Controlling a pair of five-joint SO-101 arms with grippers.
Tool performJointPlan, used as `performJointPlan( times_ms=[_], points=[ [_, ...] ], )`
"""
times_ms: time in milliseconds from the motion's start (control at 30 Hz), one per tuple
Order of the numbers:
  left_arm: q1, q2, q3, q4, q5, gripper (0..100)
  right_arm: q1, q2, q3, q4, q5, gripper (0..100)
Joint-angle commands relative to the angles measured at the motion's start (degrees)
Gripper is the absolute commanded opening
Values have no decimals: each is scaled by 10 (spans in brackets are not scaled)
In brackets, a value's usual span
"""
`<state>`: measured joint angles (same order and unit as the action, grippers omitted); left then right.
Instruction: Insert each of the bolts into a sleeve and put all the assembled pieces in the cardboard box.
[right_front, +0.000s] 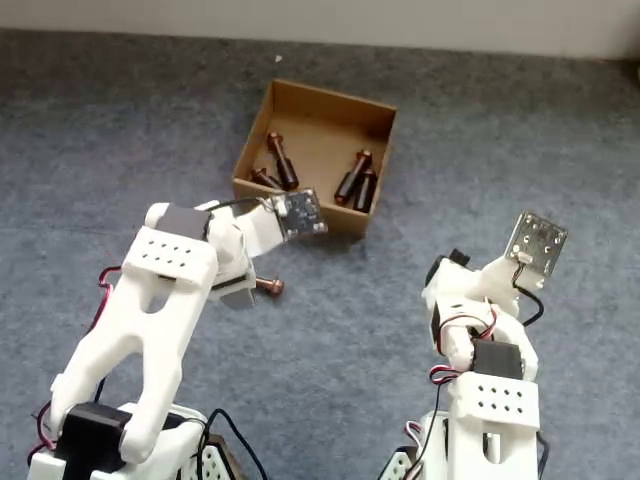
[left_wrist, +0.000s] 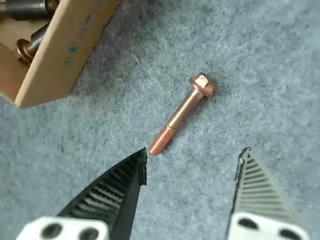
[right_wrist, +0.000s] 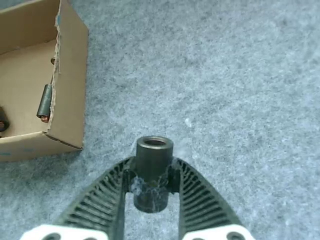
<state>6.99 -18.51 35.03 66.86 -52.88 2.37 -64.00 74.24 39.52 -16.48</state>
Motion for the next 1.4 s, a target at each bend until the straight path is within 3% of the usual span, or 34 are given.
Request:
performJointPlan(
  times_ms=[0,267,400,800,1133,1367],
  points=[
    [-5,-11,36,-76,-48,294,3,-10,-4,-15,0,5],
    [3,160,-55,-87,-58,294,3,-10,-4,-15,0,5],
    [15,244,-132,-49,-58,294,3,-10,-4,-15,0,5],
    [36,352,-217,-35,-57,290,3,-10,-4,-16,0,5],
    [78,376,-212,-29,-56,1,3,-10,-4,-16,0,5],
    [84,294,-215,45,-32,5,3,-10,-4,-16,0,5]
  ],
)
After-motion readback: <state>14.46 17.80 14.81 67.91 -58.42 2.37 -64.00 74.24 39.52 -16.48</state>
